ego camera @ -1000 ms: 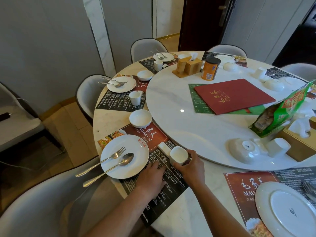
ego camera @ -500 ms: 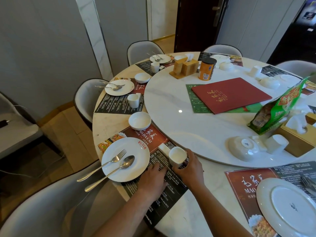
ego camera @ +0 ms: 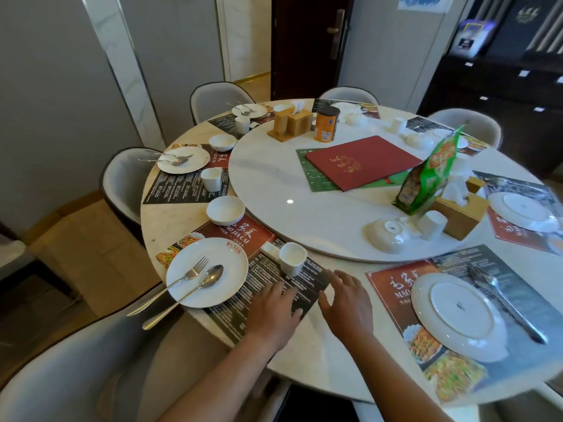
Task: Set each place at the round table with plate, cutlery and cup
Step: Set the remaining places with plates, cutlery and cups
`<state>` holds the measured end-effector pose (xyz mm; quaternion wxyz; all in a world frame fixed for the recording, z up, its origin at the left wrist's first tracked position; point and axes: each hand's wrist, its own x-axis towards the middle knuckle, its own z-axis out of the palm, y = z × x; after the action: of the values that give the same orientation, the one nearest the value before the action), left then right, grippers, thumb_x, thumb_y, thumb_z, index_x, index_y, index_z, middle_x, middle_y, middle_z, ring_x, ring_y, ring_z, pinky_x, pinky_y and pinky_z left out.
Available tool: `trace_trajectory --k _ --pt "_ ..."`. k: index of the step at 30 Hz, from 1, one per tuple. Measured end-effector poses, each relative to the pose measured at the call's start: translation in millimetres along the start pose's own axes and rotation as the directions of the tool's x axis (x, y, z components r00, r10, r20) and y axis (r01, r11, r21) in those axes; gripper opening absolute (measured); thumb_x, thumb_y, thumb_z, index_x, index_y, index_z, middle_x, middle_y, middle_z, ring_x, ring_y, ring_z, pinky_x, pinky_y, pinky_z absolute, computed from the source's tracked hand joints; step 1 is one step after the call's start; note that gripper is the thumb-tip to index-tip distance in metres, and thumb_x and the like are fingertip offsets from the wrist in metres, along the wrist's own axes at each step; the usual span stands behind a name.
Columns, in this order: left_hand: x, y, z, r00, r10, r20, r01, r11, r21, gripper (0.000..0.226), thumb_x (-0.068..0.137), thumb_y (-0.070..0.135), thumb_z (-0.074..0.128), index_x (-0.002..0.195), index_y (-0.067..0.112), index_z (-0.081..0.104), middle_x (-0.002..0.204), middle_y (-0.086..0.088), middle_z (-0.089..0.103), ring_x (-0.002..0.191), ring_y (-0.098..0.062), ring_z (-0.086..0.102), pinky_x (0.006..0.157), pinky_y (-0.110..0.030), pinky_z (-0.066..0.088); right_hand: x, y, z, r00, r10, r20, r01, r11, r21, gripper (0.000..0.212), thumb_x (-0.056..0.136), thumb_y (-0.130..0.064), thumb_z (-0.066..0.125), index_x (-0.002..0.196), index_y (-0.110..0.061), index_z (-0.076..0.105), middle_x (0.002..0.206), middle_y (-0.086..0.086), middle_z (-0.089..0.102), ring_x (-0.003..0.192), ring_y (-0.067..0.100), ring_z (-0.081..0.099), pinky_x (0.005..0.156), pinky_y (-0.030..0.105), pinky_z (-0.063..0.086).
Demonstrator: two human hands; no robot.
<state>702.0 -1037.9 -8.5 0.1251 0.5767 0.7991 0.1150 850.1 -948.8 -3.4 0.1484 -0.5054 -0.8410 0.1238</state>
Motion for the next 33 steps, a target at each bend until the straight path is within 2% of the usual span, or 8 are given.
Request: trace_trajectory --k 5,13,17,23,26,31,33 --pt "-4.9 38.7 2.0 0.994 0.108 -0.029 -0.107 0.994 0.026 0.056 0.1 0.051 0.045 0.15 0.026 0.039 0.152 0.0 0.042 0.142 -0.022 0.032 0.116 -0.041 0.031 -26.8 28.1 -10.9 0.996 0.082 -0.03 -0.083 0.995 -0.063 0.055 0.094 -0.046 0.058 0.144 -0.025 0.052 0.143 0.001 0.056 0.134 0.025 0.048 0.113 0.041 0.039" --pt "21.0 97.3 6.3 0.972 0.234 0.008 -0.234 0.969 0.078 0.055 0.1 0.05 0.046 0.149 0.028 0.038 0.151 -0.002 0.043 0.14 -0.024 0.033 0.113 -0.043 0.034 -38.5 84.0 -47.9 0.97 0.235 -0.062 -0.24 0.967 -0.084 0.052 0.092 -0.046 0.059 0.14 -0.025 0.055 0.142 -0.001 0.056 0.13 0.025 0.049 0.108 0.04 0.04" --pt "52.1 133.6 12.1 0.955 0.296 0.02 -0.296 0.949 0.109 0.058 0.098 0.049 0.051 0.15 0.027 0.036 0.149 -0.003 0.044 0.139 -0.025 0.035 0.111 -0.042 0.036 -31.8 118.1 -60.6 0.953 0.302 -0.02 -0.303 0.949 -0.092 0.053 0.094 -0.044 0.057 0.143 -0.027 0.052 0.147 -0.001 0.052 0.133 0.024 0.047 0.109 0.039 0.04" --pt "116.4 179.5 20.1 0.942 0.328 0.065 -0.334 0.932 0.14 0.068 0.096 0.043 0.06 0.154 0.025 0.029 0.158 -0.008 0.033 0.146 -0.029 0.026 0.114 -0.046 0.034 6.8 174.7 -69.9 0.956 0.293 0.02 -0.289 0.95 -0.116 0.054 0.098 -0.049 0.049 0.147 -0.028 0.046 0.153 -0.001 0.045 0.142 0.022 0.039 0.113 0.043 0.037" --pt "154.6 197.5 26.7 0.944 0.321 0.077 -0.33 0.925 0.188 0.074 0.096 0.041 0.061 0.156 0.027 0.022 0.161 -0.01 0.025 0.148 -0.03 0.02 0.115 -0.046 0.032 44.6 199.3 -72.5 0.963 0.263 0.064 -0.252 0.958 -0.138 0.056 0.096 -0.047 0.053 0.148 -0.029 0.042 0.157 -0.001 0.039 0.146 0.022 0.033 0.114 0.046 0.036" --pt "198.9 208.1 42.4 0.934 0.339 0.112 -0.357 0.896 0.264 0.088 0.093 0.043 0.063 0.16 0.028 0.007 0.166 -0.011 0.003 0.152 -0.034 0.007 0.119 -0.049 0.025 88.8 217.2 -69.2 0.961 0.213 0.177 -0.177 0.964 -0.196 0.056 0.099 -0.042 0.047 0.151 -0.026 0.033 0.161 0.001 0.03 0.149 0.027 0.023 0.116 0.051 0.031" --pt "207.8 205.6 48.9 0.921 0.368 0.125 -0.389 0.866 0.315 0.096 0.091 0.046 0.066 0.16 0.028 0.003 0.166 -0.012 0.001 0.152 -0.034 0.007 0.12 -0.049 0.025 94.8 218.0 -68.0 0.959 0.185 0.213 -0.142 0.969 -0.201 0.055 0.1 -0.04 0.043 0.151 -0.023 0.032 0.161 0.002 0.029 0.149 0.029 0.023 0.115 0.052 0.03"
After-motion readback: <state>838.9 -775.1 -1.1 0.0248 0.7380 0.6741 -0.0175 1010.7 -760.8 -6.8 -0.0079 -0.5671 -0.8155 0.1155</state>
